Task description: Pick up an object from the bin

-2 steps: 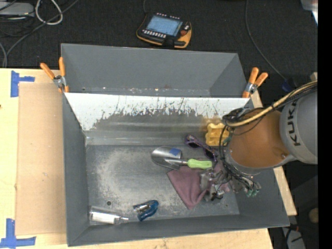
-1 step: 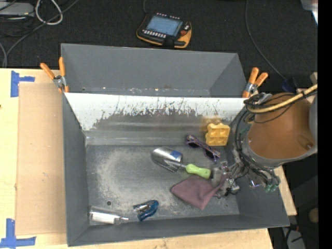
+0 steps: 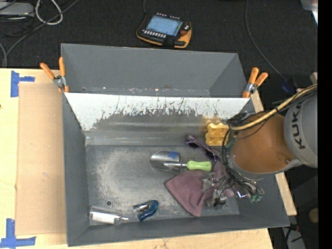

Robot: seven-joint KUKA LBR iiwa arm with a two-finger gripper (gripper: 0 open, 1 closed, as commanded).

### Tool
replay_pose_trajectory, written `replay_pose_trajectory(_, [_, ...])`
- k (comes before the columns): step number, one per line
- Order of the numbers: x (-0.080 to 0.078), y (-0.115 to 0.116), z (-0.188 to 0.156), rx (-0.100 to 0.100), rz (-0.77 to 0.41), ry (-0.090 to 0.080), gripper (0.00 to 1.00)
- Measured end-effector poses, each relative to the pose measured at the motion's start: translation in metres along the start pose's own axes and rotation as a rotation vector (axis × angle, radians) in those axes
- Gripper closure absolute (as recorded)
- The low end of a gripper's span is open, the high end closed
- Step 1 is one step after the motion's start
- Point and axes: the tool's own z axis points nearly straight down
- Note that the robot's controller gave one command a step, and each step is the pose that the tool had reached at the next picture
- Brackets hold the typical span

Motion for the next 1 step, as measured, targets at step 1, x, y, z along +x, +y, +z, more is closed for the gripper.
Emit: replay_pose_trajectory(1, [0.0117, 0.0101, -0.1816, 0.007, 0.025, -0.020, 1.00])
